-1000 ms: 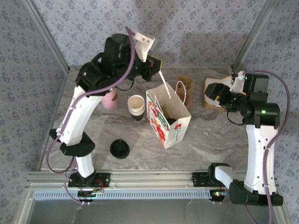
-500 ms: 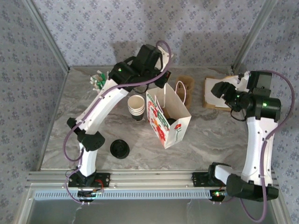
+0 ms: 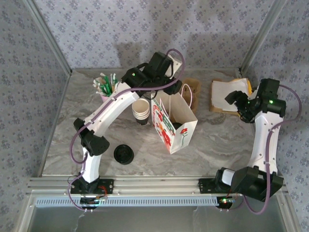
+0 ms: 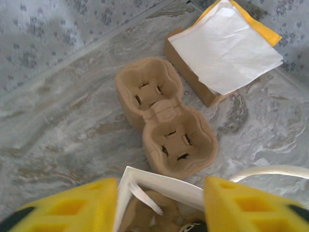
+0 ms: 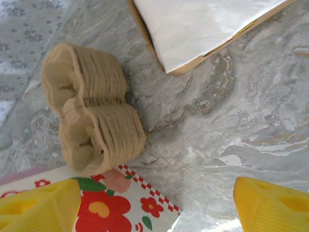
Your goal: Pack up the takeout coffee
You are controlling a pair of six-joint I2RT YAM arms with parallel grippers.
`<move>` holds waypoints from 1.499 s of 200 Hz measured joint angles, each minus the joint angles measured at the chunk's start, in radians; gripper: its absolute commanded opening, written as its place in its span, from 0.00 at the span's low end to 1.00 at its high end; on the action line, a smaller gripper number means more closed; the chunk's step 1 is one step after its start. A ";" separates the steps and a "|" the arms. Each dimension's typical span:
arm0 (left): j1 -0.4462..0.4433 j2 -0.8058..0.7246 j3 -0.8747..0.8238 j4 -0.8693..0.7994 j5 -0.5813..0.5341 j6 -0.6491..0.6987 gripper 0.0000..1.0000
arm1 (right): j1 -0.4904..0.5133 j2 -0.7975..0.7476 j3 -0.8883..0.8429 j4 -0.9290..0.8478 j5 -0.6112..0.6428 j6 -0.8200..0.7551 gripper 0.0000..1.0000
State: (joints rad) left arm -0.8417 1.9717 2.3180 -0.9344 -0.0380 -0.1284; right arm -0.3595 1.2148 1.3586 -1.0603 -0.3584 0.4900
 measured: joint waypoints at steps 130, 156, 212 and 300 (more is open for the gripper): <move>0.200 -0.412 -0.335 0.263 0.114 -0.045 1.00 | 0.023 0.042 -0.397 0.440 0.154 0.568 0.81; 0.262 -0.429 -0.425 0.304 0.156 -0.049 1.00 | 0.071 0.087 -0.407 0.532 0.227 0.670 0.81; 0.325 -0.430 -0.516 0.341 0.211 -0.065 1.00 | 0.119 0.248 -0.408 0.678 0.298 0.797 0.80; 0.336 -0.433 -0.528 0.364 0.242 -0.075 1.00 | 0.123 0.401 -0.383 0.796 0.311 0.864 0.72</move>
State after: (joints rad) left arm -0.5056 1.5391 1.7901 -0.5709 0.2039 -0.2035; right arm -0.2367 1.6154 0.9756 -0.2646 -0.0479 1.3544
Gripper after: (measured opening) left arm 0.997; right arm 0.727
